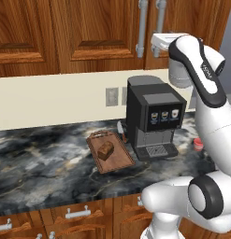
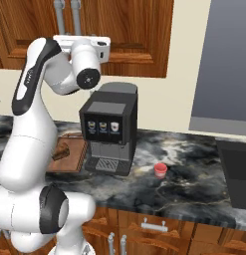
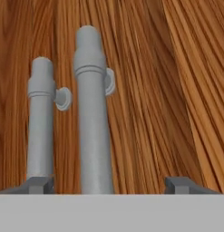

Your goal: Pick the bread, place it on the cutting board, pick the jam, place it on the counter, and close the cabinet.

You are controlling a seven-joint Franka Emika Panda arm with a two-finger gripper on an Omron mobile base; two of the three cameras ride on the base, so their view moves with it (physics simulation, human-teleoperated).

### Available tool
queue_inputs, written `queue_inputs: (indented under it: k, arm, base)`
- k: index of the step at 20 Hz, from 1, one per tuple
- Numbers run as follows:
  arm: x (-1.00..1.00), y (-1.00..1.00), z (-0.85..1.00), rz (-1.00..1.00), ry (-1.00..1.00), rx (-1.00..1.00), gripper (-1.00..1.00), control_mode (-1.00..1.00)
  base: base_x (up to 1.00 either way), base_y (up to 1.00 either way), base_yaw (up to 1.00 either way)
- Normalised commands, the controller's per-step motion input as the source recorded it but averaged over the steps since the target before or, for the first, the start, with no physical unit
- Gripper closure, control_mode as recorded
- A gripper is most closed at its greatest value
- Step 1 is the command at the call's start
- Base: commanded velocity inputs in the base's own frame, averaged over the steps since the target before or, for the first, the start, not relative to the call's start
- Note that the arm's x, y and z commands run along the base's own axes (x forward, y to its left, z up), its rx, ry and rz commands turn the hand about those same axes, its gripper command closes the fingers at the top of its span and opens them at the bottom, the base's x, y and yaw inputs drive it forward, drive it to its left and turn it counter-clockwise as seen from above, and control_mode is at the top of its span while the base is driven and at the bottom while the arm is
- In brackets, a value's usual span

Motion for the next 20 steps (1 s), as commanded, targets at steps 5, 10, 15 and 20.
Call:
queue_inputs:
  k: [5, 10, 15, 20]
  arm:
    - [0.18, -0.18, -0.1, 0.0, -0.02, 0.0, -1.0, -1.0]
    - [0.17, -0.18, -0.11, 0.0, -0.02, 0.0, -1.0, -1.0]
    - [0.16, -0.05, -0.13, 0.0, -0.01, 0.0, -1.0, -1.0]
    - [0.21, 0.0, -0.14, 0.0, 0.0, 0.0, -1.0, -1.0]
  base:
    - [0.0, 0.0, 0.0]
    - [0.0, 0.0, 0.0]
    - [0.0, 0.0, 0.0]
    - [0.0, 0.0, 0.0]
